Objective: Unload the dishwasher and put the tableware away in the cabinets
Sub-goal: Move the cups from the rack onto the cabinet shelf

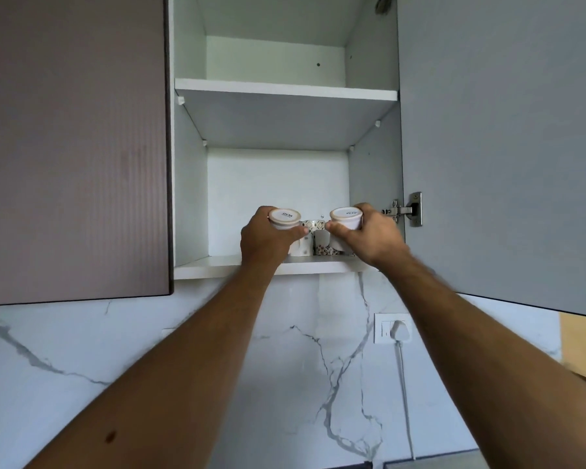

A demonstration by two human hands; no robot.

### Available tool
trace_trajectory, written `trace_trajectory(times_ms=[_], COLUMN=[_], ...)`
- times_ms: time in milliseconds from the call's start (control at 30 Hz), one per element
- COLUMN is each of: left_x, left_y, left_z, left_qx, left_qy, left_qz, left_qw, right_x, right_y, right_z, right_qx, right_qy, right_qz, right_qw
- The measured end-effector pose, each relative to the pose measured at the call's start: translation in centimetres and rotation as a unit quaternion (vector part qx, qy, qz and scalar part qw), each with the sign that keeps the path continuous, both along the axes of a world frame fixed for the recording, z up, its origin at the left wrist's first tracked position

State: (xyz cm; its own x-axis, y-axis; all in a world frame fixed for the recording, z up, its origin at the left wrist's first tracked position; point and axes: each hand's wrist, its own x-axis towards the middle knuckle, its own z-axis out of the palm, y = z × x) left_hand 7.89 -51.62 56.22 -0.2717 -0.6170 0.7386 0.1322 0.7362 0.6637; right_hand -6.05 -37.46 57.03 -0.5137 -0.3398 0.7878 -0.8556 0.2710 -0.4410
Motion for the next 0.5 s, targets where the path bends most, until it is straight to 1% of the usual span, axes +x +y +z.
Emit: trace_trajectory(times_ms=[167, 267, 433, 500], left_x=[-4.0, -6.1, -8.2, -8.7], left_y=[-1.2, -1.7, -2.9, -3.6], left_z=[1.9, 3.4, 2.9, 2.4], left_qx=[0.032, 0.036, 0.015, 0.014], left_qy=[-0.085, -0.125, -0.184, -0.199], left_qz=[0.043, 0.047, 0.1, 0.105], left_qw=[0.995, 0.99, 0.978, 0.974], right_x=[-1.9, -2.7, -4.0, -4.7], right_y=[-2.0, -3.4, -5.4, -6.1], right_z=[0.7, 0.8, 1.4, 1.7], right_qx=[0.001, -0.006, -0.076, -0.081], right_qy=[-0.021, -0.031, -0.051, -0.047], right_qz=[0.024, 0.029, 0.055, 0.059], right_qw=[1.0, 0.999, 0.994, 0.994])
